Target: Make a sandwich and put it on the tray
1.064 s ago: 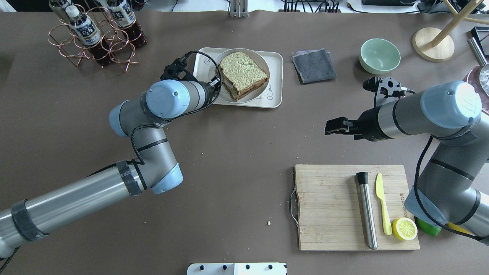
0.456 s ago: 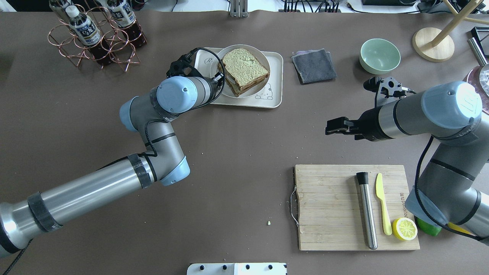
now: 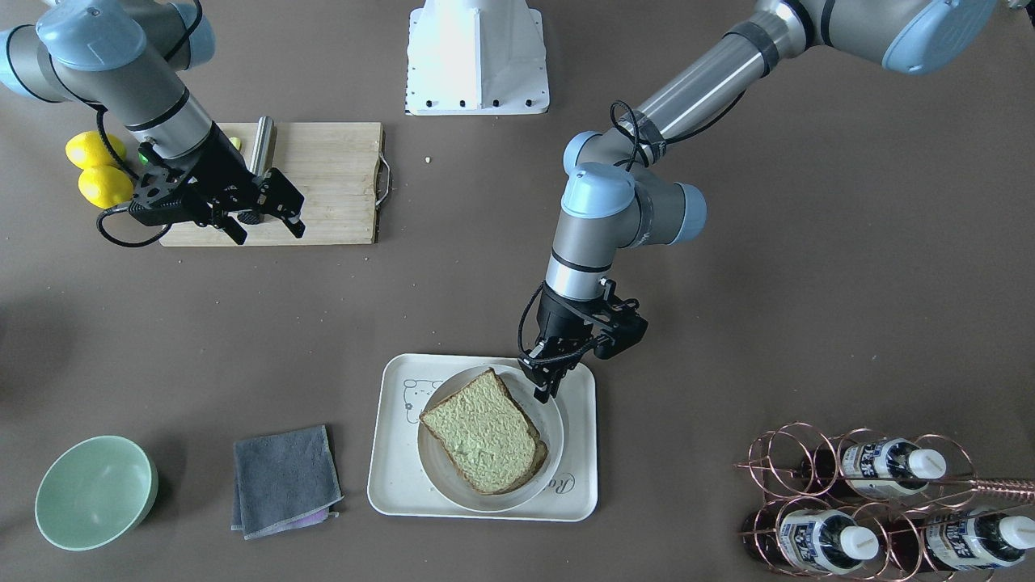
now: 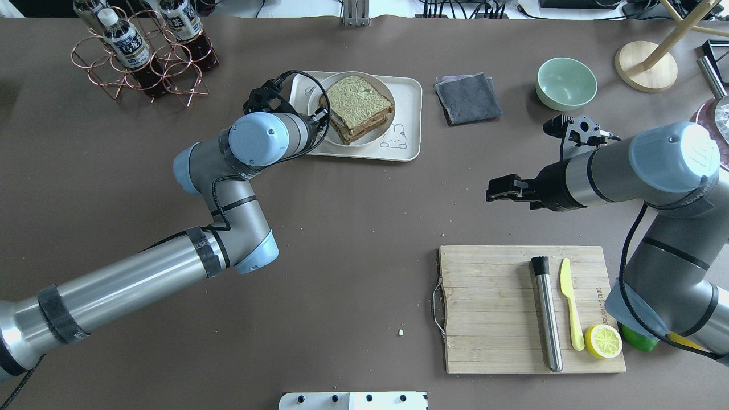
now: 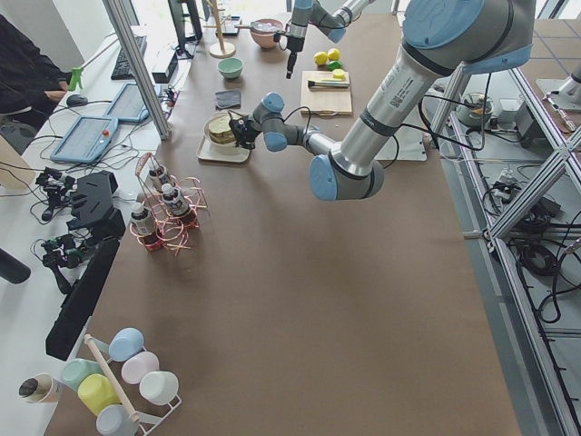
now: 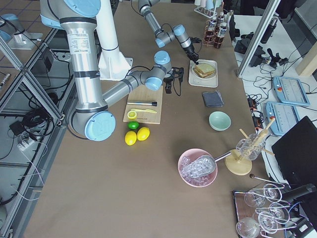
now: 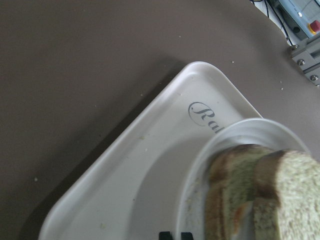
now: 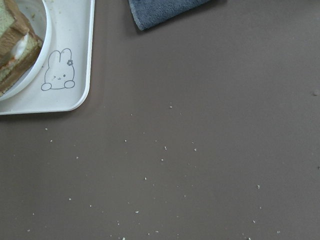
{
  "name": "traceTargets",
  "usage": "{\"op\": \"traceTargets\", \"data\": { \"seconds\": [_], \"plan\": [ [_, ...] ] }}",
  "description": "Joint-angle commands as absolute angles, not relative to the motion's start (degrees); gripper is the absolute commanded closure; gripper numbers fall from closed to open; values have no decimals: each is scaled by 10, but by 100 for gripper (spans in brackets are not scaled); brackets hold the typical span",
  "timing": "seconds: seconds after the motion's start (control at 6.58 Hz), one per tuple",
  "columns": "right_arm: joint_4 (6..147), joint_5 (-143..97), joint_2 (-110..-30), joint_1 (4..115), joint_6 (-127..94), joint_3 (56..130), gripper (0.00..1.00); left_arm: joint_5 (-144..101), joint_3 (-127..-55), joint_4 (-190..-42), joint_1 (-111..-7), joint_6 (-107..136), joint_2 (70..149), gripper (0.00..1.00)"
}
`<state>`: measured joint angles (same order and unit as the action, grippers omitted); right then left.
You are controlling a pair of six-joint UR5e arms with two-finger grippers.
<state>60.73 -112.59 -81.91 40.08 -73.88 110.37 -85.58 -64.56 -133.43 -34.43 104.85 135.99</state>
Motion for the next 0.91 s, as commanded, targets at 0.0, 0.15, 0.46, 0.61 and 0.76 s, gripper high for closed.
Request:
{"op": "traceTargets", "data": {
  "seconds": [0.0, 0.15, 0.46, 0.61, 0.76],
  "plan": [
    [607, -1127, -817, 401, -739, 1107, 0, -875, -689, -1335, -355, 1002, 1327, 3],
    [607, -1138, -814, 402, -739, 1106, 0, -942, -746, -1330, -379, 998, 1286, 3],
    [611, -1147, -816, 417, -731, 1105, 0, -994, -842, -1318, -401, 996, 1215, 3],
    [621, -1149, -820, 433, -717, 1103, 0, -1014, -933, -1282, -410, 953, 1153, 3],
    [679, -1159, -818, 462, -672, 1105, 0, -1015, -1037, -1241, -412, 891, 1074, 3]
  ]
}}
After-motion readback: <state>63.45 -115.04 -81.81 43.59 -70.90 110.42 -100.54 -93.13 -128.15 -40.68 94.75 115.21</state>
